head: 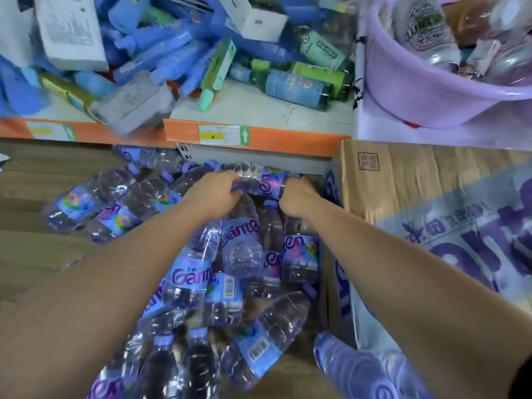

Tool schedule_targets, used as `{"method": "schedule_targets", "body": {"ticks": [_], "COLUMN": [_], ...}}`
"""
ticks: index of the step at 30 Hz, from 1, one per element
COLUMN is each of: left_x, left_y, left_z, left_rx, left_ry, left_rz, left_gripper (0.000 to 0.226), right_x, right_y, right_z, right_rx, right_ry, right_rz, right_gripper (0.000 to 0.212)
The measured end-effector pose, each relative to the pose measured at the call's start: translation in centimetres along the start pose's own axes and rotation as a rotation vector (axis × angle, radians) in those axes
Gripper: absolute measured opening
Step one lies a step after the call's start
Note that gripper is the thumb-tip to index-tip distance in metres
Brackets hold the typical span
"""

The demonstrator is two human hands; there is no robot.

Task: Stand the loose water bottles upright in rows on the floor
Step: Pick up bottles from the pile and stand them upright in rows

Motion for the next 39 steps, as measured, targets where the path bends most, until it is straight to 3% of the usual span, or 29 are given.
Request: {"method": "schedule_targets", "body": {"ticks": [7, 10, 14, 17, 20, 23, 26, 32, 39], "left_x": [5.0, 5.3, 4.9, 3.1, 0.0, -2.8, -5.0, -8.9, -9.1], "left_y": [-5.3, -6.0, -5.9, -5.4, -4.9, -4.0, -3.0, -1.2, 0.7], "left_z": [1.5, 2.2, 2.7, 2.7, 0.9, -1.3, -2.4, -3.2, -5.0], "left_rx": [-0.180, -0.284, -0.329, -0.321, -0.203, -0.060, 0.030, 0.104, 0.173], "left_ry": [-0.062, -0.066, 0.026, 0.173, 0.247, 0.304, 0.303, 0.222, 0.093], "left_rz": [0.146, 0.151, 0.158, 0.085, 0.014, 0.004, -0.039, -0.225, -0.336], "left_gripper": [0.054, 0.065, 0.062, 0.057, 0.047, 0.030, 0.028, 0.030, 0.034], "right_x": [0.5, 1.2, 3.0, 3.1, 2.8, 1.9, 0.3, -3.7, -6.4], "right_y": [-2.2, -2.7, -3.1, -3.3, -3.3, -3.1, -2.3, 1.0, 5.2], "right_z": [-1.6, -2.9, -3.6, -3.5, -3.4, -3.0, -2.6, 0.4, 0.9], "right_rx": [0.167, 0.257, 0.324, 0.326, 0.328, 0.293, 0.248, 0.081, 0.047], "right_ry": [-0.140, -0.231, -0.296, -0.252, -0.174, -0.101, 0.011, 0.154, 0.161], "right_rz": [-0.116, -0.128, -0.017, -0.001, -0.016, -0.044, -0.064, -0.132, -0.191], "right_gripper": [0.044, 0.062, 0.079, 0.072, 0.063, 0.041, 0.027, 0.025, 0.026]}}
Point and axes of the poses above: each hand's wrist, its own y-axis away from the middle knuckle, its own x-axis out of the palm, z = x × y, the point moved 10 cm from there along -y, towards the middle knuckle
